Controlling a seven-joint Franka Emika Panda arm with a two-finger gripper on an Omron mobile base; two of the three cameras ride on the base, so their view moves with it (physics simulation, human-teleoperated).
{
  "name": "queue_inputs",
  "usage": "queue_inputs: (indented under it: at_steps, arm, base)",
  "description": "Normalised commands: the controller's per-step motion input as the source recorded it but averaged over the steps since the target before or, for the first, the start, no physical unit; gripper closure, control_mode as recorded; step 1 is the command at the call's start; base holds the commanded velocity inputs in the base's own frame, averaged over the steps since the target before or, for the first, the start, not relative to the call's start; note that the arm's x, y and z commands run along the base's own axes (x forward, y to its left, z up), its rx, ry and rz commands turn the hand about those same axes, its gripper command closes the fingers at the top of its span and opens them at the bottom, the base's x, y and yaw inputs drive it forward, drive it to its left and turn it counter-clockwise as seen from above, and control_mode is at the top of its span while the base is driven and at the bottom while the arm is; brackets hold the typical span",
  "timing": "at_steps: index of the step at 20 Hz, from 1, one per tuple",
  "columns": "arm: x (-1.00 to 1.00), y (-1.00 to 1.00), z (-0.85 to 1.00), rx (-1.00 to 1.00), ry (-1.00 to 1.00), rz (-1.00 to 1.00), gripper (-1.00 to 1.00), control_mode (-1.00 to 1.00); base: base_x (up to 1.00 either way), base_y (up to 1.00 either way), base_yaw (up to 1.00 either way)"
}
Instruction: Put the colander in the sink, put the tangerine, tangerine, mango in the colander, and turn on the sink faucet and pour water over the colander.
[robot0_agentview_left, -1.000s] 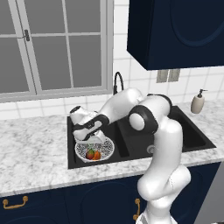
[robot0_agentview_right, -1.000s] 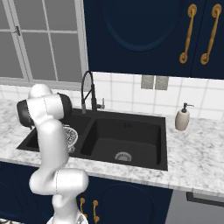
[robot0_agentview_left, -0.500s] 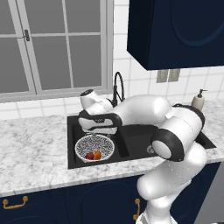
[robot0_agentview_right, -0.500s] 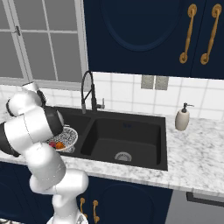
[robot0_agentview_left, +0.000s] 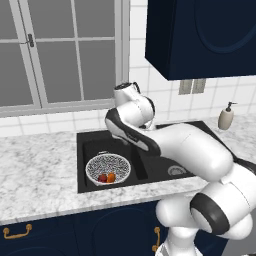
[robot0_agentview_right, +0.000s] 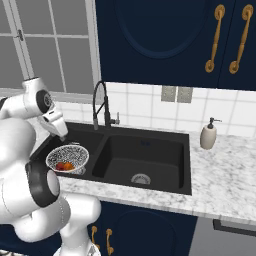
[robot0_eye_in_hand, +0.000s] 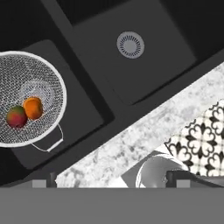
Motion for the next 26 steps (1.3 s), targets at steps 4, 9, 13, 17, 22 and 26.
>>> queue_inputs:
  at_steps: [4, 9, 13, 17, 22, 26]
  arm:
    - [0.14, -0.53, 0.61, 0.0, 0.02, 0.0, -1.0, -1.0]
    - [0.49, -0.3, 0.11, -0.03, 0.0, 0.0, -1.0, -1.0]
    - [0.61, -0.05, -0.02, -0.06, -0.02, 0.0, -1.0, -1.0]
    - [0.39, -0.13, -0.07, -0.1, -0.17, 0.0, -1.0, -1.0]
    - [0.35, -0.28, -0.27, -0.09, -0.15, 0.0, -1.0, -1.0]
    - [0.51, -0.21, -0.26, -0.02, -0.09, 0.0, -1.0, -1.0]
  base:
    - [0.0, 0.0, 0.0]
    - [0.0, 0.0, 0.0]
    - [0.0, 0.0, 0.0]
    - [0.0, 0.0, 0.0]
    - [0.0, 0.0, 0.0]
    - [0.0, 0.0, 0.0]
